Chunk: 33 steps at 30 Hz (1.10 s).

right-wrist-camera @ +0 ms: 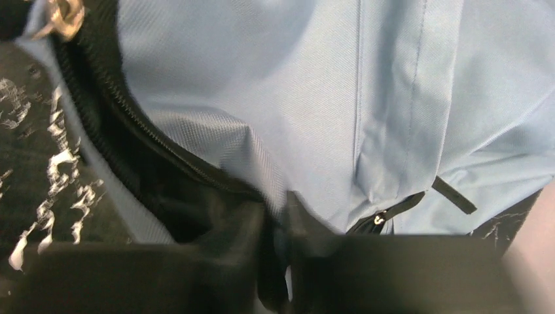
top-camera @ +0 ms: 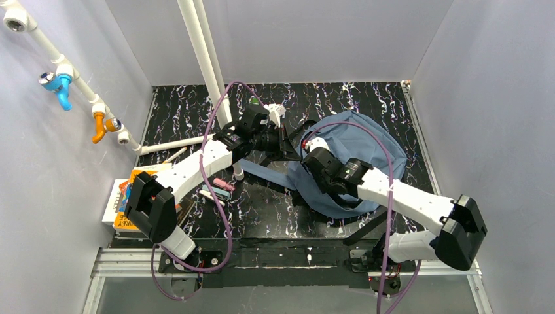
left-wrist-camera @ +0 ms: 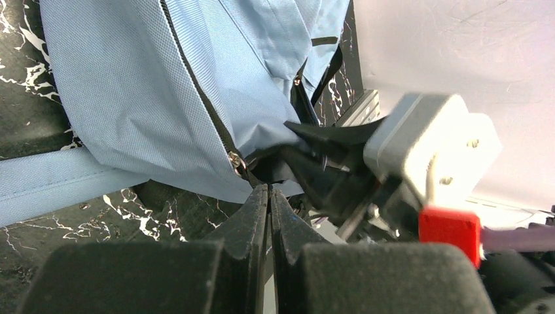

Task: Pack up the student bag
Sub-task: Unzip the student bag at the center of the board.

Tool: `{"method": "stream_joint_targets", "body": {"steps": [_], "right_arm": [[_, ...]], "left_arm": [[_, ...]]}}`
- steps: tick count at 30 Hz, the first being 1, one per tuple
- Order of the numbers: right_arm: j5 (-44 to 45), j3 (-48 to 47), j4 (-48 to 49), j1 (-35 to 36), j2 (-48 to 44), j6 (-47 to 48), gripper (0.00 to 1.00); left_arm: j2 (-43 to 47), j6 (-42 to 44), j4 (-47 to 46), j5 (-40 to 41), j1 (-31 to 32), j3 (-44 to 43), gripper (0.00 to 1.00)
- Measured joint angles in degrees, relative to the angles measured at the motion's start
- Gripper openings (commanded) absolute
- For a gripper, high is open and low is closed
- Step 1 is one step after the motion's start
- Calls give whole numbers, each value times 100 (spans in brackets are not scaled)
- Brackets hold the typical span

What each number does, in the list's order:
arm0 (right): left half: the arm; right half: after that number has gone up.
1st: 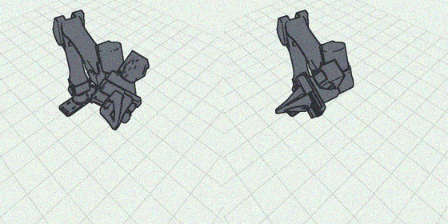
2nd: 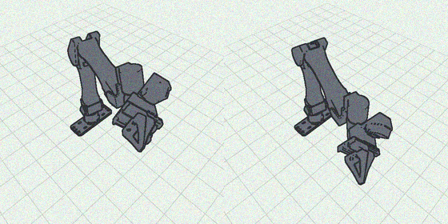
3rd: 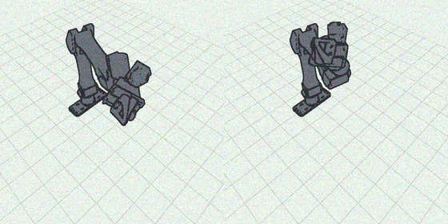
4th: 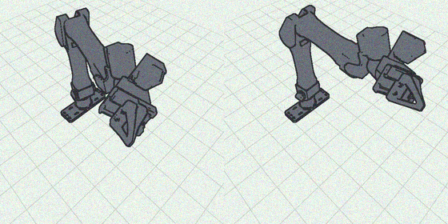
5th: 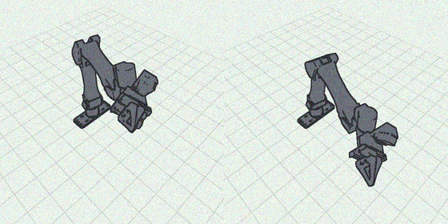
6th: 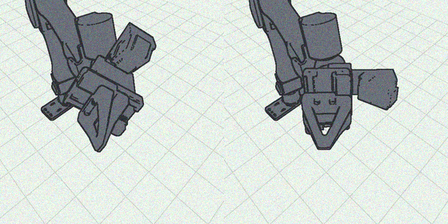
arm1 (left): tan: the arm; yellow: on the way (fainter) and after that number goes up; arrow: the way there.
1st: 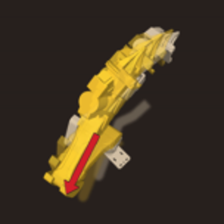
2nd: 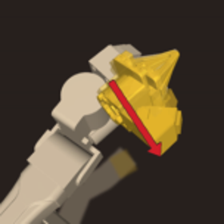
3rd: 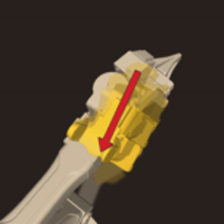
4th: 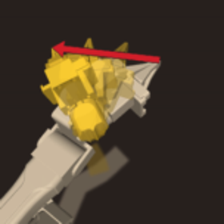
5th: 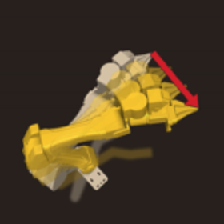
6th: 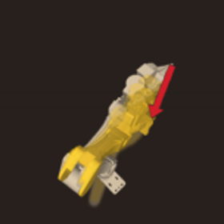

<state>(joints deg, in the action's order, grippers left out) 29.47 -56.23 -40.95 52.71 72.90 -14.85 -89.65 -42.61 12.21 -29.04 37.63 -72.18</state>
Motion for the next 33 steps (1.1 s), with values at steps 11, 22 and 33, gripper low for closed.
{"method": "stream_joint_targets", "body": {"steps": [11, 22, 33], "right_arm": [[931, 417, -57, 20, -470, -2472, 1], [597, 2253, 702, 20, -4079, -3392, 1], [597, 1650, 367, 20, -3689, -2750, 1]], "left_arm": [[85, -199, -544, 1014, 7, 302, 0], [-341, -450, -905, 1996, 103, 114, 0], [-1117, 562, -341, 2225, 118, -1213, 0]]}}
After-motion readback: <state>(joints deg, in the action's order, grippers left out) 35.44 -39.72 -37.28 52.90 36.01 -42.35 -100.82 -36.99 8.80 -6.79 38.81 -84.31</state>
